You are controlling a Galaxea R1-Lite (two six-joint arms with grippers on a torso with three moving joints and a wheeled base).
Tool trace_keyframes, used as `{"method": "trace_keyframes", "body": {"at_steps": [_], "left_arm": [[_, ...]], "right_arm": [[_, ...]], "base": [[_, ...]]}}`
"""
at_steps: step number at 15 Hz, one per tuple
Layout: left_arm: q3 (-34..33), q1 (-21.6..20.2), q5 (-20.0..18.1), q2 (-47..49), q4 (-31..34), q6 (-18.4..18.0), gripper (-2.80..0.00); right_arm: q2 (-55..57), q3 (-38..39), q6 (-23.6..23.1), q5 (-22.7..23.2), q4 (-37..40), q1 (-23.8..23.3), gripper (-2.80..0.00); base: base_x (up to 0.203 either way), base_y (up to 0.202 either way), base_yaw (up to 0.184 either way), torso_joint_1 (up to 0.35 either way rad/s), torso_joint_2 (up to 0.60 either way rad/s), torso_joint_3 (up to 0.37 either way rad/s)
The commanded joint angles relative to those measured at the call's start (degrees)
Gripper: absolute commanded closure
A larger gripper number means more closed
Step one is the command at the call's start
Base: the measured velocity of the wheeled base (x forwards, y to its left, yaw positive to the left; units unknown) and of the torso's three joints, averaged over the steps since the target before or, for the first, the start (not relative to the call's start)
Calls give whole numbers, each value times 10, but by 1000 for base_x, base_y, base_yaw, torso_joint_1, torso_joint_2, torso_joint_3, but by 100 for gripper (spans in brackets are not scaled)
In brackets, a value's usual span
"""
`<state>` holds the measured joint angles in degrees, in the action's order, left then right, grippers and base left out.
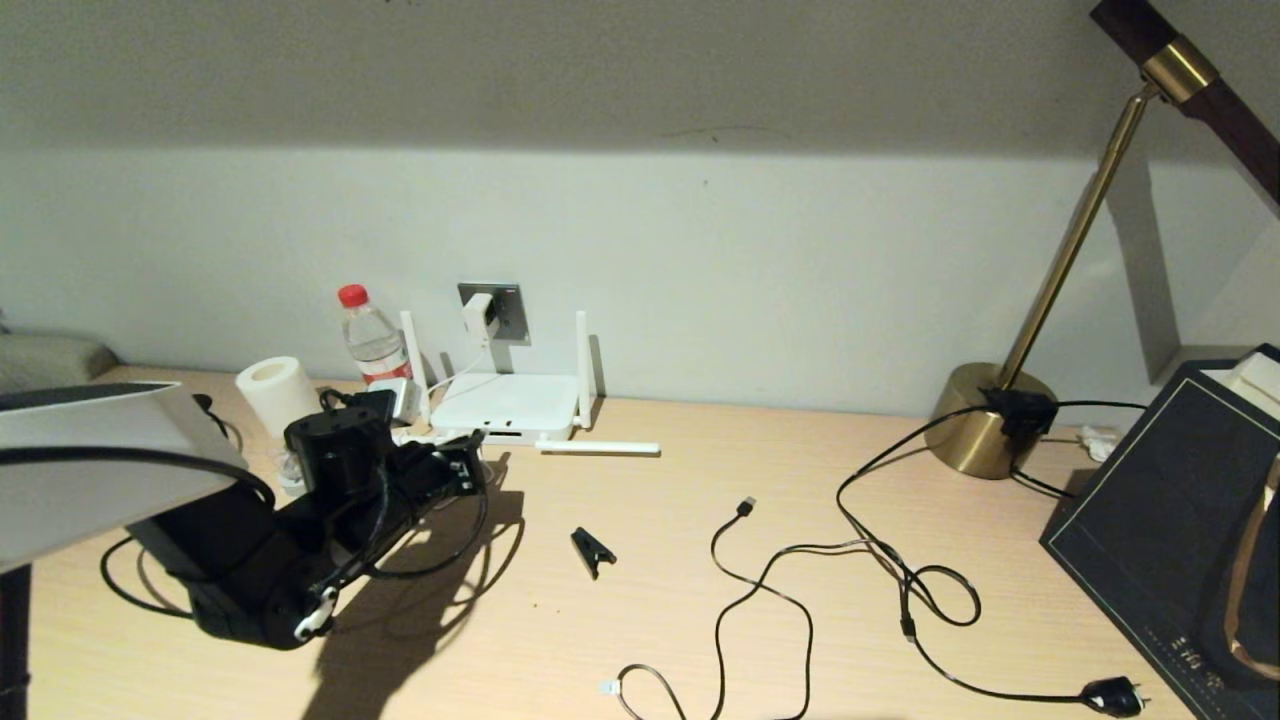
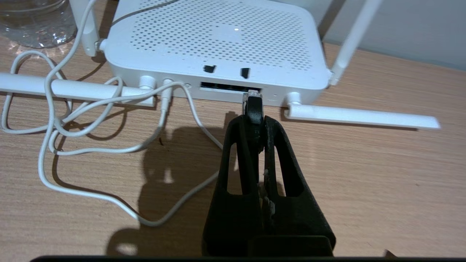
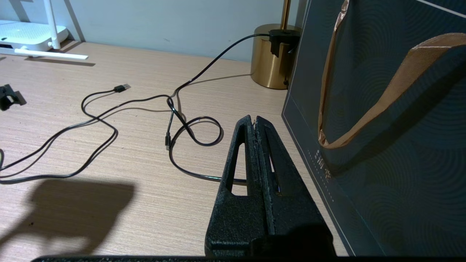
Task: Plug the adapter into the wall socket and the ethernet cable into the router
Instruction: Align cable and router interface
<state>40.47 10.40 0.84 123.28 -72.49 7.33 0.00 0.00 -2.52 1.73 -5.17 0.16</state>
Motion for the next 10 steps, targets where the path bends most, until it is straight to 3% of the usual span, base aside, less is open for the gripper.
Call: {"method": "trace_keyframes", "body": {"at_steps": [1,10], "left_arm": [[21,-5,0,33,-5,1,0],[84,-8,-1,87,-5,1,0]], "right_arm": [[1,20,0,0,0,0,0],[1,20,0,0,0,0,0]], "base": [[0,0,0,0,0,0],[0,0,0,0,0,0]]}}
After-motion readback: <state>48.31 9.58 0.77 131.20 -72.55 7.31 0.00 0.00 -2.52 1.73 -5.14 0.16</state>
